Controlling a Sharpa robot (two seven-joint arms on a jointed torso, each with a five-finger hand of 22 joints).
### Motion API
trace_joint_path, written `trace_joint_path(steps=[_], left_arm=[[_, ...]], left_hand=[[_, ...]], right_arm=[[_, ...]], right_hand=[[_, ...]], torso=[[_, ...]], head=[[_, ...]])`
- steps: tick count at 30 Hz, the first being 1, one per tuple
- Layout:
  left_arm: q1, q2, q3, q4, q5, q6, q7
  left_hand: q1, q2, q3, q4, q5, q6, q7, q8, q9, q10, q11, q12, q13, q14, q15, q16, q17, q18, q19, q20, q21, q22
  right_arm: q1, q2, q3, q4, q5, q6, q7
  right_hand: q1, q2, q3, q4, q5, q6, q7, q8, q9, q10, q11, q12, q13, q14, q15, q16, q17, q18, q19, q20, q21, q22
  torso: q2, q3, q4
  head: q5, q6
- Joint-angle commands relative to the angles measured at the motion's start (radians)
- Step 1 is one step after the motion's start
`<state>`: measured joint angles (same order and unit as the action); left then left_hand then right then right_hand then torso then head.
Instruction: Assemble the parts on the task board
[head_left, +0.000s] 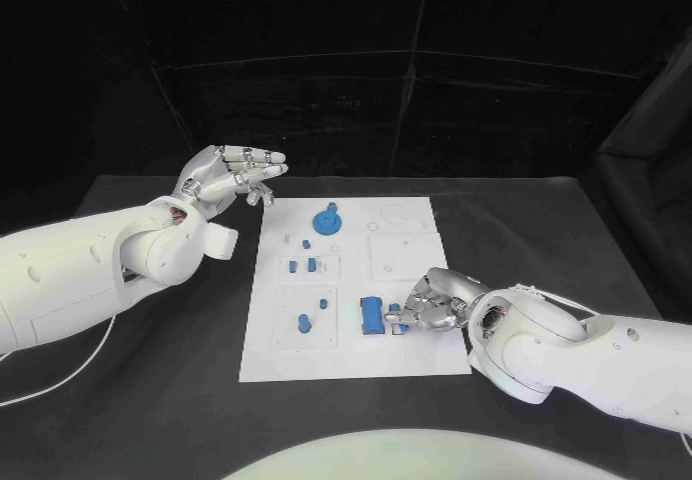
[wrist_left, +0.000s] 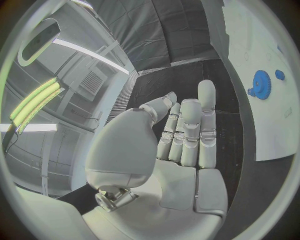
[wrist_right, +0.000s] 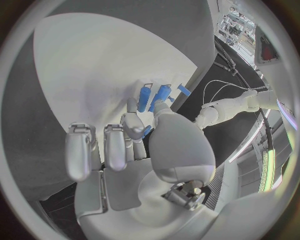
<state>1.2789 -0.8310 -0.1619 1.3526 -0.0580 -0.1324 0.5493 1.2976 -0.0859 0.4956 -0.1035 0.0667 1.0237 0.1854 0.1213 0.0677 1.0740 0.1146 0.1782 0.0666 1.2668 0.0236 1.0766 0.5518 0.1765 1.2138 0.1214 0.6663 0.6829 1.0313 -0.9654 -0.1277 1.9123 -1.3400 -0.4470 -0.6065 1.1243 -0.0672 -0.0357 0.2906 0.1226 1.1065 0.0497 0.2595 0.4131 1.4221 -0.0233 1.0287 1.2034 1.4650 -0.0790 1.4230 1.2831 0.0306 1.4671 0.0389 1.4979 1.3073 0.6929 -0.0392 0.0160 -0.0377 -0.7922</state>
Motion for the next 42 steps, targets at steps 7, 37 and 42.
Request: trace_joint_path(steps=[7,37,42], left_arm=[[0.001,0.0,0.001,0.0,0.004,0.01,0.005],[0.001,0.003,0.001,-0.004,0.032,0.009,0.01],[0.001,0.009,0.001,-0.012,0.08,0.006,0.017]], left_hand=[[-0.005,0.009,-0.005,0.0,0.001,0.001,0.003,0.004,0.0,-0.006,0.002,0.005,0.0,-0.003,0.0,-0.002,-0.001,0.007,-0.003,0.0,-0.006,-0.002],[-0.01,0.008,-0.012,-0.002,0.0,-0.002,0.004,0.003,-0.001,-0.01,0.003,0.007,-0.001,-0.005,0.001,-0.003,-0.008,0.007,-0.002,0.0,-0.009,-0.005],[-0.036,0.004,-0.041,0.012,0.0,-0.011,0.007,0.0,-0.001,-0.018,0.008,0.011,0.0,-0.079,0.009,-0.064,-0.09,0.005,-0.043,0.008,-0.043,-0.023]], right_arm=[[0.001,-0.019,0.0,0.031,0.003,0.011,0.033],[0.023,-0.067,0.002,-0.037,0.363,-0.093,0.478],[0.068,-0.035,0.002,-0.149,0.735,-0.047,0.77]], right_hand=[[-0.042,0.084,-0.043,0.002,0.06,0.015,0.0,0.002,0.001,0.014,-0.001,0.019,0.015,0.061,-0.006,0.01,0.025,-0.008,0.046,-0.009,0.008,0.197],[0.243,0.087,-0.085,-0.109,0.152,-0.141,0.069,-0.105,-0.046,-0.227,0.056,-0.499,-0.311,-0.087,0.04,-0.344,-0.465,0.091,-0.241,0.027,-0.343,-0.121],[0.356,0.11,-0.058,-0.123,0.115,-0.179,0.125,-0.146,-0.082,-0.371,0.125,-0.816,-0.598,-0.312,0.109,-0.819,-0.819,0.141,-0.537,0.086,-0.82,-0.49]], torso=[[0.0,-0.0001,-0.0007],[-0.011,-0.0061,0.005],[-0.029,-0.0141,0.0109]], head=[[-0.001,0.002],[-0.007,0.033],[-0.022,0.061]])
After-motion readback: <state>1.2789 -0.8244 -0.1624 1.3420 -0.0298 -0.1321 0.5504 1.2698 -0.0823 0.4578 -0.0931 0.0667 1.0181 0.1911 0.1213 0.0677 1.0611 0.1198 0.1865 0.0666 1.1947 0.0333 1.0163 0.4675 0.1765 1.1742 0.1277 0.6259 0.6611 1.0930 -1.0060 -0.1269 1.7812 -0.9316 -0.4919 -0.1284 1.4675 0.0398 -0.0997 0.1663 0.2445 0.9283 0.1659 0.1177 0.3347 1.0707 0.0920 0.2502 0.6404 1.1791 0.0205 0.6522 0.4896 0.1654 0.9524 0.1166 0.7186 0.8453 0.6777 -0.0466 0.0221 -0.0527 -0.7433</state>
